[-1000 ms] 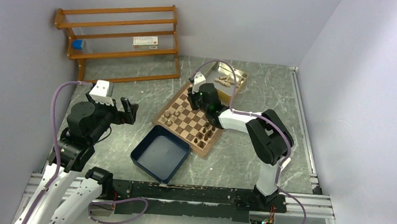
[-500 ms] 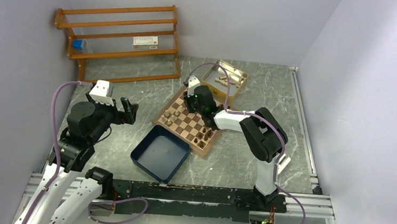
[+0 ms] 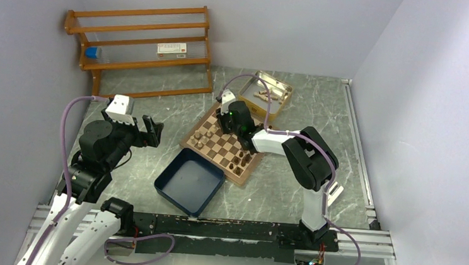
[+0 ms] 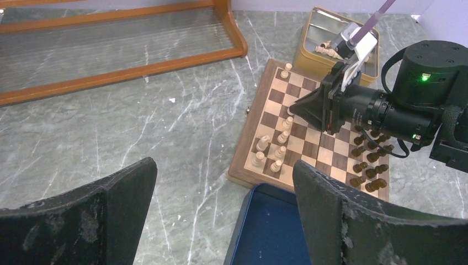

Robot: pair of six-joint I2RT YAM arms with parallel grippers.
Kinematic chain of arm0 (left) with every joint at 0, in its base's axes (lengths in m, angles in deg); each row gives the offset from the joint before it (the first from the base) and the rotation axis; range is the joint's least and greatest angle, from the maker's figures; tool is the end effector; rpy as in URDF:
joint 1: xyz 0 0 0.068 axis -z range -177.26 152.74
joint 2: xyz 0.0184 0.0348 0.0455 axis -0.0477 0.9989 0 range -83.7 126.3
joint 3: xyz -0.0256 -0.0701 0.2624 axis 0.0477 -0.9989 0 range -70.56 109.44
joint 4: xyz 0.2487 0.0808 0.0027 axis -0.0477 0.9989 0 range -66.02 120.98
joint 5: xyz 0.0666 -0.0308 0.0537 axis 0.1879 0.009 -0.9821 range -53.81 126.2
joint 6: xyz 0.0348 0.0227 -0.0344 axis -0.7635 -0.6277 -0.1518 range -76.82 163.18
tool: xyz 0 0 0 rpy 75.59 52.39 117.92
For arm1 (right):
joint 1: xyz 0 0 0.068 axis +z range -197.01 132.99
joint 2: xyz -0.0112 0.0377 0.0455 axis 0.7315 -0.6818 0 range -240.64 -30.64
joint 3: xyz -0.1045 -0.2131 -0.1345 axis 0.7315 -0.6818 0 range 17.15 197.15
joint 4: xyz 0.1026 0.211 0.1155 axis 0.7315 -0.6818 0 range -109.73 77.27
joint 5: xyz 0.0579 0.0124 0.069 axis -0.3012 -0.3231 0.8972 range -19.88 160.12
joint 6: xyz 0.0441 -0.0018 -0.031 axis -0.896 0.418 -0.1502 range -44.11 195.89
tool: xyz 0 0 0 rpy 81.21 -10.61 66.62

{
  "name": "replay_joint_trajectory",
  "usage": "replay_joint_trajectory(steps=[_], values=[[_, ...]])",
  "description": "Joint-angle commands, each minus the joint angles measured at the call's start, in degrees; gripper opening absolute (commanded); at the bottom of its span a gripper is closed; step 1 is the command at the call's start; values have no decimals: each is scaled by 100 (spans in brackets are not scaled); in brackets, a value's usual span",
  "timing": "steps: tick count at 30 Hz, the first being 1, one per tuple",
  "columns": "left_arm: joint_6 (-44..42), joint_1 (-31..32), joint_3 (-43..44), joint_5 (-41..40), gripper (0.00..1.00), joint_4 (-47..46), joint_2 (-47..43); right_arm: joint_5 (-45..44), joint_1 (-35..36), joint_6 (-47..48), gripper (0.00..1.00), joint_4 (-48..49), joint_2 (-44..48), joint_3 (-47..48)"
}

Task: Set up the chess pieces on the board
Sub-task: Place the chess piece on the chessboard.

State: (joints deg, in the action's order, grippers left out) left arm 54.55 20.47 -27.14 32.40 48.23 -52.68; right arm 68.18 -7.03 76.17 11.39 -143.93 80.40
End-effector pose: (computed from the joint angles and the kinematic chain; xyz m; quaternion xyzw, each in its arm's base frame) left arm 0.1221 -0.0366 0.3383 0.0222 0.7758 -0.1334 0.6163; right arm 0.3274 0.2730 0.1587 -0.2833 0.7989 0.1666 0.5037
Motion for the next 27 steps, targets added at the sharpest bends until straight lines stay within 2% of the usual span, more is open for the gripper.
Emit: replay_joint_trajectory(steps=[1, 27], values=[[10, 2, -31, 47, 98, -78, -55, -60, 23, 53, 20, -46, -98, 138], [21, 4, -35, 45, 98, -87, -27, -51, 26, 54, 21, -244, -248, 345]])
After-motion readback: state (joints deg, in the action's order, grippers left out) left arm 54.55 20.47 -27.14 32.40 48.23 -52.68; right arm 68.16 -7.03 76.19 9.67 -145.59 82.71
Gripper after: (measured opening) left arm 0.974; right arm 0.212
